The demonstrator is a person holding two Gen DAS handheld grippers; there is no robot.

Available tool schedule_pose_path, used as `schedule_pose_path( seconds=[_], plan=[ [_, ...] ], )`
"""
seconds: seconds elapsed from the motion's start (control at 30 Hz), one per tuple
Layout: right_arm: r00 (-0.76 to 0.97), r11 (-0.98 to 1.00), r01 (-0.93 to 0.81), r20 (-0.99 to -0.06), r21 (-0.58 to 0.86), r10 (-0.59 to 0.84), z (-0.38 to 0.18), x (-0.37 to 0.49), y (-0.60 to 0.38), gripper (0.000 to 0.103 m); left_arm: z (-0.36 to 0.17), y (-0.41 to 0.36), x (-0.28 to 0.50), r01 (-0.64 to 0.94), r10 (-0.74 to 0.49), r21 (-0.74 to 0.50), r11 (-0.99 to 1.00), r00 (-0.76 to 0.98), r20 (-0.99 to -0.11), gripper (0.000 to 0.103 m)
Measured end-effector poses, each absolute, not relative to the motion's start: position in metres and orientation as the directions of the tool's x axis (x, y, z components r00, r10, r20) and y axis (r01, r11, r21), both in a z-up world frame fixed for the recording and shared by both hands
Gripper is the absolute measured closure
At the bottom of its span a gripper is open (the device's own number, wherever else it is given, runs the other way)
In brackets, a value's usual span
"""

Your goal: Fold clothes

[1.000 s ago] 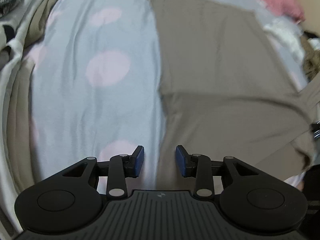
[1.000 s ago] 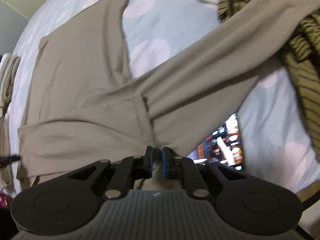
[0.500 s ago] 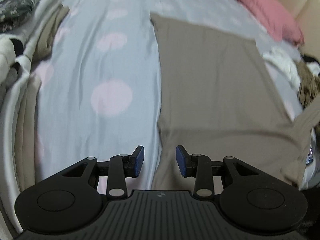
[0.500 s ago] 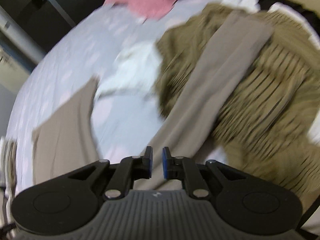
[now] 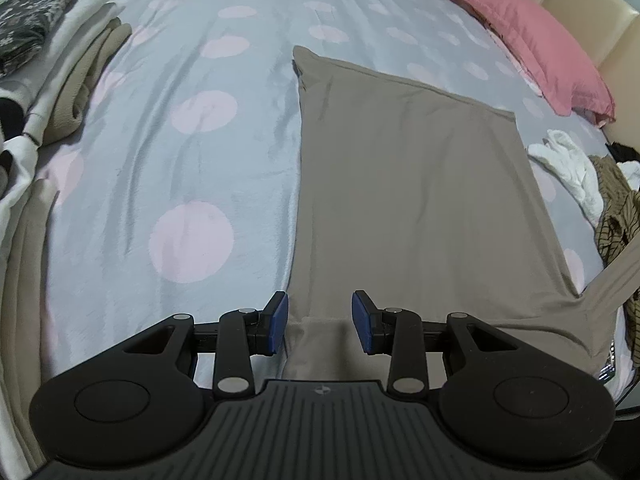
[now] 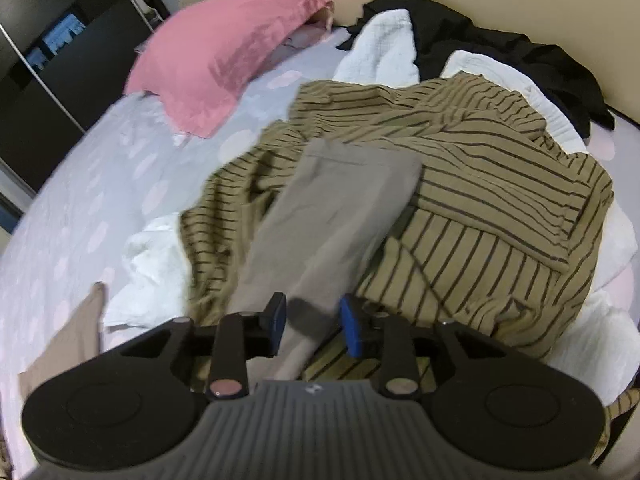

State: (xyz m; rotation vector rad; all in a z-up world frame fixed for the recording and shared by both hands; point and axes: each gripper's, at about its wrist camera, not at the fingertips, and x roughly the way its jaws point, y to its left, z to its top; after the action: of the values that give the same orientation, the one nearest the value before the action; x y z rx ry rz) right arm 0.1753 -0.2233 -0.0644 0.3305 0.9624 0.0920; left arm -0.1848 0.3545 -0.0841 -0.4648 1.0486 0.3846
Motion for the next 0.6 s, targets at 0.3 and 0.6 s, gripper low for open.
schedule_pose_path(
  seconds=[0.3,0.6],
  plan=[
    [0.622,0.944,0.031,-0.746,0.328,0.239,-0.060,0.173,-0.223,0.100,-0.092,0.350,-0.171,-0.497,0.075,-0.167,0.852,0.431,-0.899,0.070],
    [0.668,0.925,-0.222,-0.643,0.308,0.374,0.003,0.095,-0.156,0.100,-0.081,0.346,-0.178,-0.482,0.069,-0.191,0.855,0.471,-0.879,0.070]
  ],
)
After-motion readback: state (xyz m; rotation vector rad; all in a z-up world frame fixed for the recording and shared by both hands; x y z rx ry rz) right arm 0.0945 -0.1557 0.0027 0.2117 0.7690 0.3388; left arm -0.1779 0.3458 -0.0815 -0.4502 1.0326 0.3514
